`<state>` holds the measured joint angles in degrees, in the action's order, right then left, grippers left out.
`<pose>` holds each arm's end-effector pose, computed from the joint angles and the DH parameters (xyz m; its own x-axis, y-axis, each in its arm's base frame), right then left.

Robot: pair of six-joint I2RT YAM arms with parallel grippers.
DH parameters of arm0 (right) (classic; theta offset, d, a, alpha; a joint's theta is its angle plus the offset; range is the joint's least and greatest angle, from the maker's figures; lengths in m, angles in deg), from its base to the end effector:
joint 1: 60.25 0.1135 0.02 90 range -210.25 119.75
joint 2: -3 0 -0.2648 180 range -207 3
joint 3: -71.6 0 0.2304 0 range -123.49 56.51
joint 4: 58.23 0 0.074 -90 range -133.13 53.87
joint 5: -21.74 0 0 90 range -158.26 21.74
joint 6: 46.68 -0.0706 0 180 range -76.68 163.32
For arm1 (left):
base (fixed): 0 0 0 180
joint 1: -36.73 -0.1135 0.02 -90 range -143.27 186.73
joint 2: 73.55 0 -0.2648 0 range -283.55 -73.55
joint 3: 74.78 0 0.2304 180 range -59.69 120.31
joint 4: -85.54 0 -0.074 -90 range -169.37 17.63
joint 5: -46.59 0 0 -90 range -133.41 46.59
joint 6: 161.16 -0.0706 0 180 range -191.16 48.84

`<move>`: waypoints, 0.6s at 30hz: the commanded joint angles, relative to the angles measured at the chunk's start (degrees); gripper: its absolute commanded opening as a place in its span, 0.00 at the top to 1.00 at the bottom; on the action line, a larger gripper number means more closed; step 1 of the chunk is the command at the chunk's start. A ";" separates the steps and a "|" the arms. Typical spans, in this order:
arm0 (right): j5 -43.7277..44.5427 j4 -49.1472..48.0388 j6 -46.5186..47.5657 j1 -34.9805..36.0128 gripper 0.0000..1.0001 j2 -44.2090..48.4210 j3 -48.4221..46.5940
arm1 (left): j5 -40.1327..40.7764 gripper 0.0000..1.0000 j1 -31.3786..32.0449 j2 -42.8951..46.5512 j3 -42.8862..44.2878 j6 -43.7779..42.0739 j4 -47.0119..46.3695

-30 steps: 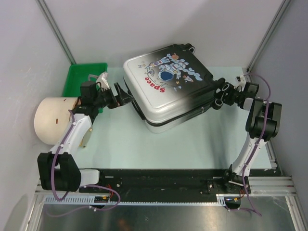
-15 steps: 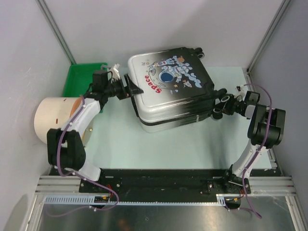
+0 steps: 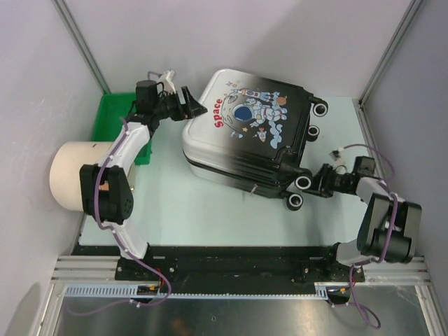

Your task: Open, take out, and arrange the luggage

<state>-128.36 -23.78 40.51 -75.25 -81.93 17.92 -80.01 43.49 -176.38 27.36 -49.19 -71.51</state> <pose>0.2462 -0.0026 0.1582 -0.8899 0.2637 -0.3723 -0.1721 0.5616 0.8093 0.4210 -0.0923 0.3165 -0.6076 -0.2304 -0.7601 0.4417 0.6974 -0.5644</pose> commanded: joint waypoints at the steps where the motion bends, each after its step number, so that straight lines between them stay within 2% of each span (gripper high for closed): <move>1: -4.95 5.26 4.39 -7.48 0.51 9.14 -1.75 | -1.81 0.14 -1.23 11.66 -5.02 -2.46 -1.09; 2: -4.60 5.26 5.26 -9.15 0.48 10.12 -2.36 | -1.72 0.13 -1.40 16.90 -7.22 -3.07 -0.74; 4: -4.42 7.35 12.09 -9.52 0.43 12.92 -4.73 | -2.59 0.11 -1.58 21.94 -13.37 -3.96 -0.30; 6: -2.75 7.81 20.25 -9.17 0.41 15.48 -5.01 | -2.69 0.11 -1.75 27.90 -18.28 -3.87 0.05; 9: -5.90 4.30 30.45 -9.17 0.39 18.83 -3.08 | -4.35 0.10 -2.02 32.76 -22.78 -2.91 0.23; 14: -9.95 -4.66 36.99 -5.48 0.39 16.21 0.27 | -6.20 0.11 -1.84 33.66 -24.03 -1.68 0.23; 18: -11.36 -6.34 42.26 -0.83 0.38 12.08 0.27 | -7.34 0.11 -1.49 32.78 -23.41 -1.32 0.14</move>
<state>-135.04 -25.70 74.11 -80.06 -66.78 17.86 -84.78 41.76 -142.72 3.97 -51.07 -71.21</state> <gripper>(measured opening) 0.613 0.894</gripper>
